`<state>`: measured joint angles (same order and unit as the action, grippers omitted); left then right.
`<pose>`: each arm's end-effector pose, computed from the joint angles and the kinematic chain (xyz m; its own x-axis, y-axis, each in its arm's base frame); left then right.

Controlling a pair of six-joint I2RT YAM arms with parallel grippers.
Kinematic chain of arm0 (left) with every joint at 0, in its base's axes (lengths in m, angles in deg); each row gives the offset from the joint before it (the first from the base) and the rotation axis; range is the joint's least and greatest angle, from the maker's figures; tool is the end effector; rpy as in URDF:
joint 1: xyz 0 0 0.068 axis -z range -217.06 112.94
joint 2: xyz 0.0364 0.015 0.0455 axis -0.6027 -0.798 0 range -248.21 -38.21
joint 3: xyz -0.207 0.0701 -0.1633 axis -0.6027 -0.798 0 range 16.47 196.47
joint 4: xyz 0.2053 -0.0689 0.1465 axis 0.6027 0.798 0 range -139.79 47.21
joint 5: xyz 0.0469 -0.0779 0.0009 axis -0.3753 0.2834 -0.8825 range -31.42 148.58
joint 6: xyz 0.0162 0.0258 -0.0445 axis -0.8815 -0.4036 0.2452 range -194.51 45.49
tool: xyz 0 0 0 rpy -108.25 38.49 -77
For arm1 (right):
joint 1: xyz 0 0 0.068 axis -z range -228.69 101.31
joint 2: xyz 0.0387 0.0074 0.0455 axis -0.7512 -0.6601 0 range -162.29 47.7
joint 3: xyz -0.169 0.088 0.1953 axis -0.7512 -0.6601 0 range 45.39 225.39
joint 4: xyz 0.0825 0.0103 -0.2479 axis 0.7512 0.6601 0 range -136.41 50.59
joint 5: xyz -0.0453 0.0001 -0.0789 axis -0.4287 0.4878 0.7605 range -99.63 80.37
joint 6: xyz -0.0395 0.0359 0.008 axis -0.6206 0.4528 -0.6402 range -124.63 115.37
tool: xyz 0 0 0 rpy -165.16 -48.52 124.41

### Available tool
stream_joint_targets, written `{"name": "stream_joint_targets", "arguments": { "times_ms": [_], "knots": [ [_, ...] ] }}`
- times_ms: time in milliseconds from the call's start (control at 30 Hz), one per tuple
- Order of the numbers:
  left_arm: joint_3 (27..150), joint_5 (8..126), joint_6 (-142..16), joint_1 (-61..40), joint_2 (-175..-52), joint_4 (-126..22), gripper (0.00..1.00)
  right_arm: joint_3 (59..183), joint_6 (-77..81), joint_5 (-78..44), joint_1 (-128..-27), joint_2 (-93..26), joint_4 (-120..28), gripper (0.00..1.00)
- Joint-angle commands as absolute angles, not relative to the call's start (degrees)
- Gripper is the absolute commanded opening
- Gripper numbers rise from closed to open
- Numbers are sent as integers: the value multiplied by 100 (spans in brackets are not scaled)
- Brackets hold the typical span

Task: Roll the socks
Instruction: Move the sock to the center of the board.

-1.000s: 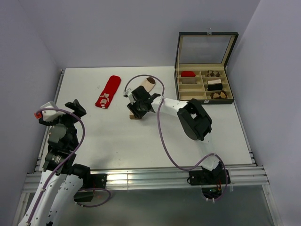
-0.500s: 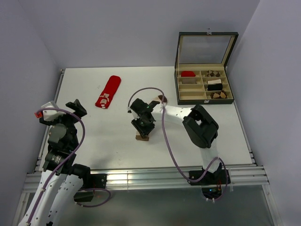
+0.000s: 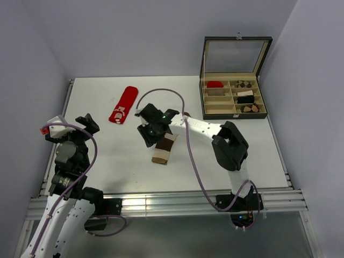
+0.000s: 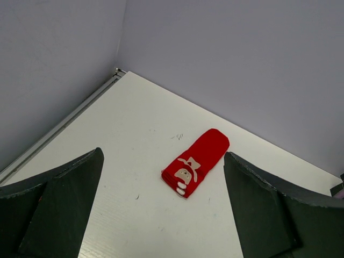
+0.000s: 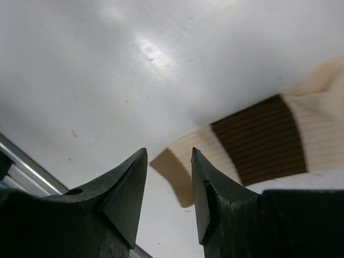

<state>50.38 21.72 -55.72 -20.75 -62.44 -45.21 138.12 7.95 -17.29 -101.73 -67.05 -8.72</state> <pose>0.1143 -0.0113 0.3313 0.1931 -0.3251 -0.9258 -0.3024 0.8779 -0.3713 0.2581 0.3507 0.2226 -0.6880 -0.5553 -0.4672 -0.6993 0.6795 0.2221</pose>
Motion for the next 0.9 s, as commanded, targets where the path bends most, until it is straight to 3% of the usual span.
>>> {"name": "stream_joint_targets", "arguments": {
  "times_ms": [0,100,400,867],
  "knots": [
    [5039,2272,-5588,-2107,-6247,-4592,99,13592,742,-1349,-9546,-6277,-1222,46],
    [5031,2298,-5588,-2107,-6264,-4601,100,13215,373,-1376,-9116,-6173,-1406,45],
    [5039,2325,-5579,-2107,-6299,-4593,99,12203,-577,-1737,-9193,-6093,-2075,43],
    [5039,2324,-5588,-2107,-6291,-4593,100,12897,653,-1122,-9870,-6551,-1758,38]
  ]
}}
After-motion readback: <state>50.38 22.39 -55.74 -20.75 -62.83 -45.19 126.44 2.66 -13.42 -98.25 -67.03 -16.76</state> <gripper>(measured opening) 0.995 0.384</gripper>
